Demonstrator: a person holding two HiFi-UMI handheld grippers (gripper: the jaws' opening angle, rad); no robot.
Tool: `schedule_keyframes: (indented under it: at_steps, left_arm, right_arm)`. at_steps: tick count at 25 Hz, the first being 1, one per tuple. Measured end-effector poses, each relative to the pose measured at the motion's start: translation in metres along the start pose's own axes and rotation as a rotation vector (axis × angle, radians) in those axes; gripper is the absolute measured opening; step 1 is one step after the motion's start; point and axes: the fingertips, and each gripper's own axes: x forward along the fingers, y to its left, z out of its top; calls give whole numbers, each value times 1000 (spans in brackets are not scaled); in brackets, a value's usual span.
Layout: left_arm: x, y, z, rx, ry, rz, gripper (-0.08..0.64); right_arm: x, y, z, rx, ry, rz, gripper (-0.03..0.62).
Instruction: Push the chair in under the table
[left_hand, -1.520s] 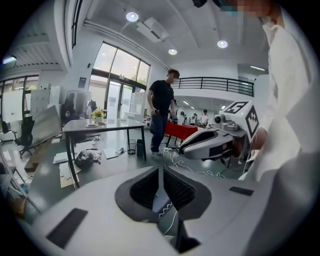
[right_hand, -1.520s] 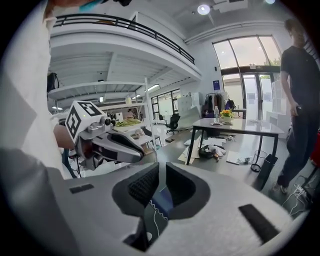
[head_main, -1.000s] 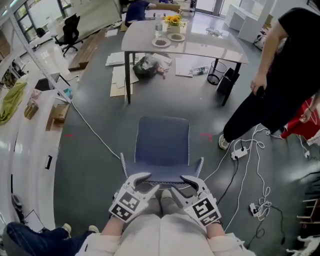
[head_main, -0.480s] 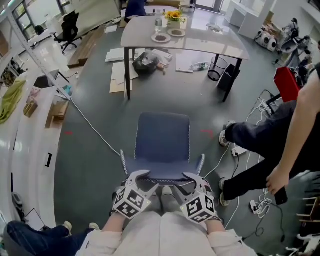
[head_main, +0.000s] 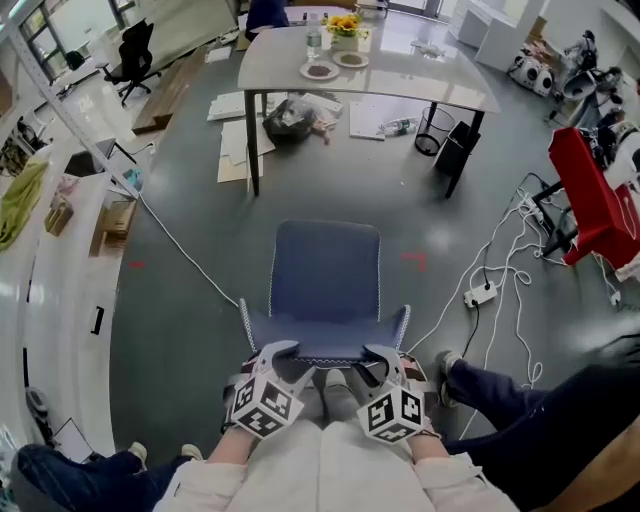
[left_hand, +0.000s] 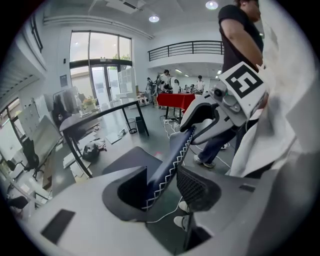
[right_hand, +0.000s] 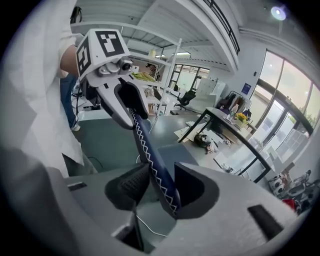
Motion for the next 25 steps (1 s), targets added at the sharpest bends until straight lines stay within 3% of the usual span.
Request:
schedule_keyframes:
  at_steps: [13,25]
  left_arm:
    - [0,9,2,-14,12,11,192]
    - [2,26,8,-11,20,44,207]
  right_arm:
    - [5,-7,7,-17,-10,-16,138]
    - [12,-17,16,-45,-47,33,135]
